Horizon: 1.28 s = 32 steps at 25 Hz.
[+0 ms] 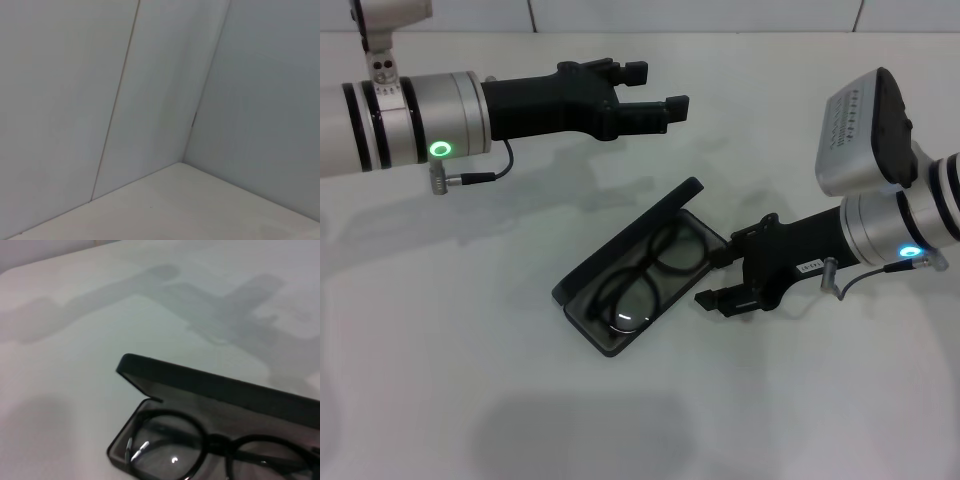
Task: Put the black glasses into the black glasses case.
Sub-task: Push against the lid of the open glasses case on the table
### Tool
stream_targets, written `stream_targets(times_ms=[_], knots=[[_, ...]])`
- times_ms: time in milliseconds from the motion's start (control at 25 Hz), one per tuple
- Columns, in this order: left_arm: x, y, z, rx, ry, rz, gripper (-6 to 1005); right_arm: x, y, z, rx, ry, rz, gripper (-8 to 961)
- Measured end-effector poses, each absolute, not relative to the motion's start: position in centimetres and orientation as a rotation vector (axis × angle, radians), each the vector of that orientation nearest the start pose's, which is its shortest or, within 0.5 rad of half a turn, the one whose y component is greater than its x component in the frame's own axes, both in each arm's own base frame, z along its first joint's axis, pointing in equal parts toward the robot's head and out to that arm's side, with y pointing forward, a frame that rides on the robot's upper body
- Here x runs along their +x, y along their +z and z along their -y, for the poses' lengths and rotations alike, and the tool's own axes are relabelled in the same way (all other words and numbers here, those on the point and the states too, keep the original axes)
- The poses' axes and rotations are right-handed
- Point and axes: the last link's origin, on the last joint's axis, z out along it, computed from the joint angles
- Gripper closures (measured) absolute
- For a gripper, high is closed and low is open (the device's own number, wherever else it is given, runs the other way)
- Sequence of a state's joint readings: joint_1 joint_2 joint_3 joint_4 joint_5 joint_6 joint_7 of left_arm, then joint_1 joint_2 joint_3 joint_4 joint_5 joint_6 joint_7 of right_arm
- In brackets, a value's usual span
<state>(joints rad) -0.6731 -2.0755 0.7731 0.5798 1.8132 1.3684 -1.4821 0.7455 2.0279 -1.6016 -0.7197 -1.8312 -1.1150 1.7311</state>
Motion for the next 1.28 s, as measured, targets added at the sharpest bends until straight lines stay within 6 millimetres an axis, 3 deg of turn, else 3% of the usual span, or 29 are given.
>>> stream_targets(times_ms=[280, 400, 560, 720, 880, 960, 1040, 1280], knots=[[-21.1, -0.7, -38.5, -2.610, -0.832, 0.675, 113, 17.3, -8.8, -36.2, -3.063, 0.059, -0.345, 354], [-21.3, -0.6, -38.3, -2.617, -0.833, 0.683, 113, 17.2, -7.9, -35.7, -3.109, 0.098, -0.377, 354], [-21.3, -0.3, -37.9, -2.655, -0.835, 0.684, 113, 18.2, -4.4, -35.9, -3.024, 0.315, -0.464, 355], [-21.4, -0.7, -37.7, -2.709, -0.775, 0.715, 113, 20.6, -0.4, -35.9, -2.827, 0.547, -0.531, 355], [-22.2, -1.4, -37.4, -2.724, -0.693, 0.738, 113, 22.7, 1.4, -35.3, -2.595, 0.841, -0.517, 356], [-22.3, -1.8, -37.2, -2.728, -0.686, 0.749, 113, 22.8, 1.3, -35.1, -2.562, 0.906, -0.479, 356], [-22.2, -1.8, -37.2, -2.729, -0.689, 0.759, 113, 21.7, 0.3, -35.2, -2.637, 0.891, -0.432, 356], [-21.7, -1.4, -37.8, -2.711, -0.706, 0.753, 113, 16.7, -6.9, -34.8, -3.148, 0.460, -0.398, 366]])
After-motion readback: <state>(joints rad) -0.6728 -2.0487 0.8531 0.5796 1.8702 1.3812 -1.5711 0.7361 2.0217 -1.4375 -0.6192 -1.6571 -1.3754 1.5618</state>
